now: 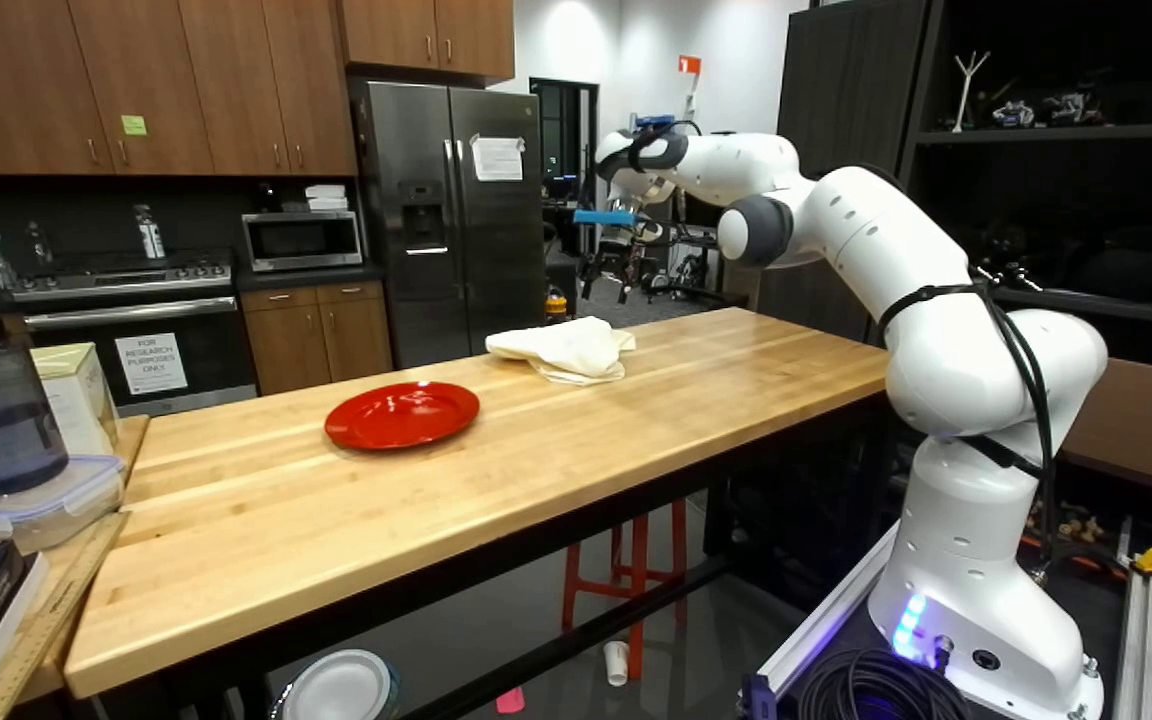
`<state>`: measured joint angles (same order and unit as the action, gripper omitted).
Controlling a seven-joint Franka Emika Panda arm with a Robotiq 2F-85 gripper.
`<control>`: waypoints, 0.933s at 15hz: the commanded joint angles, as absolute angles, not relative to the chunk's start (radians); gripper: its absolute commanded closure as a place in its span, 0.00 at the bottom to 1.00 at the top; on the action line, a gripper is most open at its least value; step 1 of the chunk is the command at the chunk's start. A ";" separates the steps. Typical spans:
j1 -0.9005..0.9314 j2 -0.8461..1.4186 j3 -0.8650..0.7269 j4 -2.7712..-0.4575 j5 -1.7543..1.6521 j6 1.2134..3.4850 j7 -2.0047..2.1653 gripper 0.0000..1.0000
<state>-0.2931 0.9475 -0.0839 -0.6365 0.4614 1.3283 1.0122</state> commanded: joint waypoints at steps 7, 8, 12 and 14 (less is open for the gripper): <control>-0.292 0.967 -0.083 -0.631 0.462 1.327 1.066 0.00; -0.292 0.967 -0.083 -0.631 0.462 1.327 1.066 0.00; -0.284 1.005 -0.056 -0.609 0.534 1.494 1.138 0.00; -0.288 1.034 -0.042 -0.595 0.583 1.583 1.192 0.00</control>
